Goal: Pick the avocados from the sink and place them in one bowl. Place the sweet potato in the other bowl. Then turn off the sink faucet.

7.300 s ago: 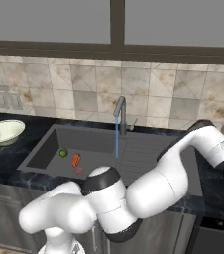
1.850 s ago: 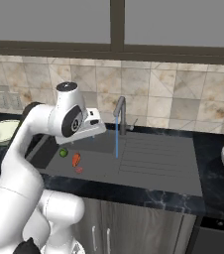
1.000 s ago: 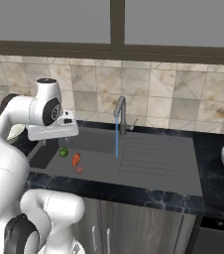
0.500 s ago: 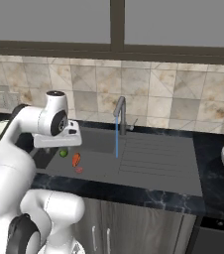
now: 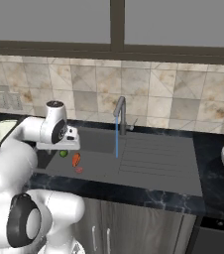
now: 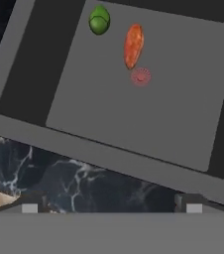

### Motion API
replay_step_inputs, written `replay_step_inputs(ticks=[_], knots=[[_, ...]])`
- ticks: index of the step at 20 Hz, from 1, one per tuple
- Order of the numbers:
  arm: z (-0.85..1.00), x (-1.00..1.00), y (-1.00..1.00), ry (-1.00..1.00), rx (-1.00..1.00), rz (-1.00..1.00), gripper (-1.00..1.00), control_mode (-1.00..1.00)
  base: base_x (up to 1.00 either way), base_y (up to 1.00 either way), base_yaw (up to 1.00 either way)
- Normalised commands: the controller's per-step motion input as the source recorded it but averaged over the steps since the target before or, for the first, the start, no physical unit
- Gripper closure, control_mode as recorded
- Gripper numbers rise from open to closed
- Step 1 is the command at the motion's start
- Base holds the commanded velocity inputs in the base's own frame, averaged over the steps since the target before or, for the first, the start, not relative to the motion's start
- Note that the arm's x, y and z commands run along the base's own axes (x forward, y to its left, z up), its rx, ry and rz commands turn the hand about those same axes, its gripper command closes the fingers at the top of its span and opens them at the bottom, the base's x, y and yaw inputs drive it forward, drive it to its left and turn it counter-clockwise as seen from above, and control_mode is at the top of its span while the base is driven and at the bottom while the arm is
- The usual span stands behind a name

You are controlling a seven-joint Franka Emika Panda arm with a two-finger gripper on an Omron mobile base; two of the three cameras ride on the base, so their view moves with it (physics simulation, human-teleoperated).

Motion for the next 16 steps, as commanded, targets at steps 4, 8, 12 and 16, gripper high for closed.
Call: replay_step_inputs(ticks=[4, 8, 12, 16], knots=[[-0.31, 0.62, 0.21, 0.0, 0.0, -0.05, -1.0, -1.0, 0.0, 0.0, 0.0], [-0.38, 0.4, 0.0, 0.04, 0.0, -0.07, -1.0, -1.0, 0.0, 0.0, 0.0], [-0.41, 0.25, 0.0, 0.08, 0.0, -0.07, -1.0, -1.0, 0.0, 0.0, 0.0], [-0.39, 0.23, 0.0, 0.07, 0.0, -0.04, -1.0, -1.0, 0.0, 0.0, 0.0]])
